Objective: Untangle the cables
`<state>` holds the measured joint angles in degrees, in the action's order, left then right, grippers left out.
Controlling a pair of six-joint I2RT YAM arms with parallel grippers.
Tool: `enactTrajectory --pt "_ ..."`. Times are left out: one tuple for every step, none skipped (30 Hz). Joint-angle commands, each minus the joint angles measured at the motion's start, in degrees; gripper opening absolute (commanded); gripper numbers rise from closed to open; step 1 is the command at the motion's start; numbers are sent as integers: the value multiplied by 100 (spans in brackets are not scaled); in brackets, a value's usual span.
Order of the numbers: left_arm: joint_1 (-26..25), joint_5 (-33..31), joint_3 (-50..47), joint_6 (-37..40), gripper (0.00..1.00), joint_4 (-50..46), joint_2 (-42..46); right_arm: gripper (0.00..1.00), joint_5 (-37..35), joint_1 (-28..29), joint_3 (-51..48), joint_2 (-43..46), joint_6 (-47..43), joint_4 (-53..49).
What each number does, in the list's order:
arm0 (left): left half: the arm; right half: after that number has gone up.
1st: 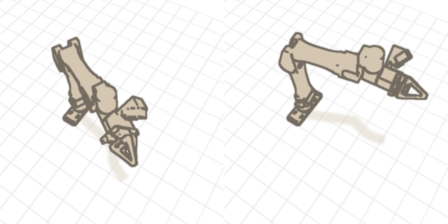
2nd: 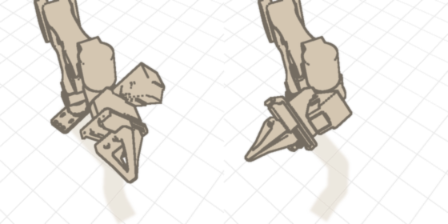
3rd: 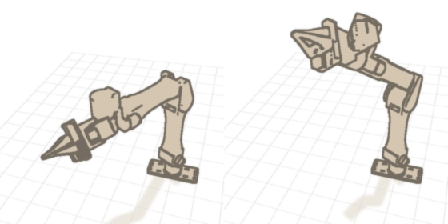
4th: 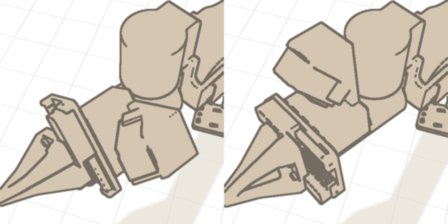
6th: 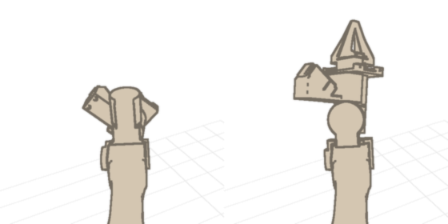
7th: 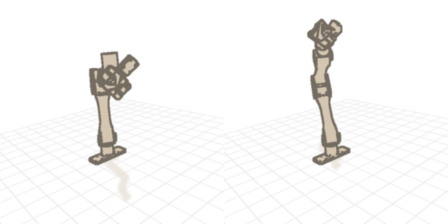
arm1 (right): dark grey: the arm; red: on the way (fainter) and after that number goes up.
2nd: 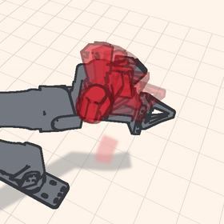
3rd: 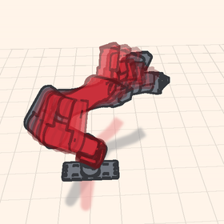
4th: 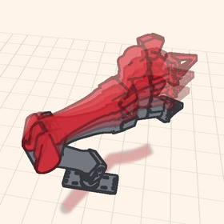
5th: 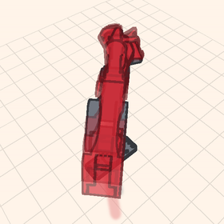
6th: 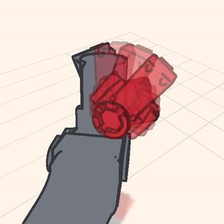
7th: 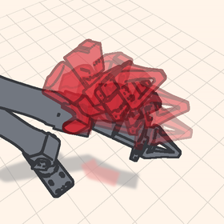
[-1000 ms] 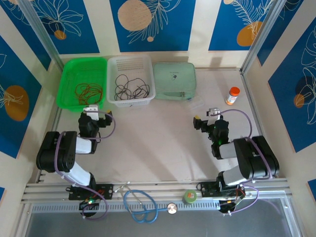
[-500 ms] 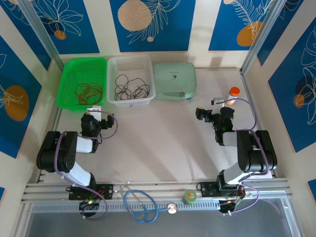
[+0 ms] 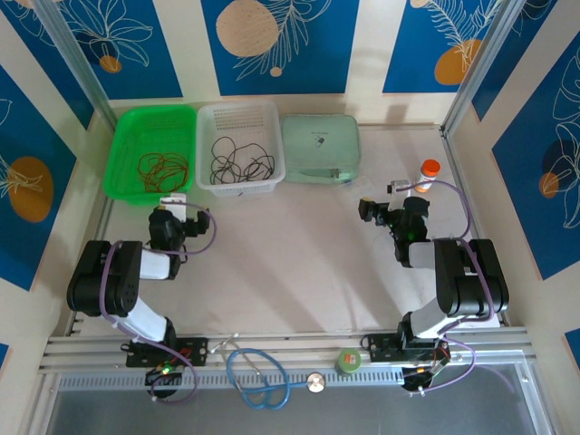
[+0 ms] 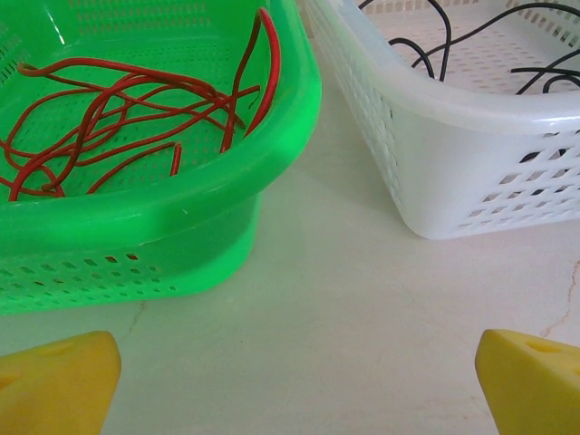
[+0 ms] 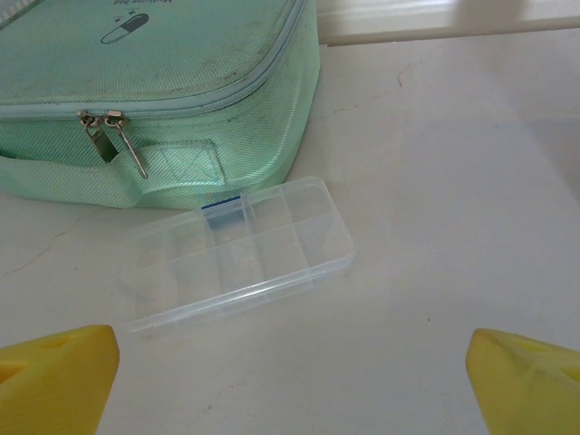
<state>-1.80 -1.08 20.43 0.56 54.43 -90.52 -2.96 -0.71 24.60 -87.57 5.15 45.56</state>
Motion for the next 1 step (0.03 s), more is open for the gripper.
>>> enactTrajectory --pt "-48 108 57 110 100 44 80 99 59 27 -35 38 48 -2"
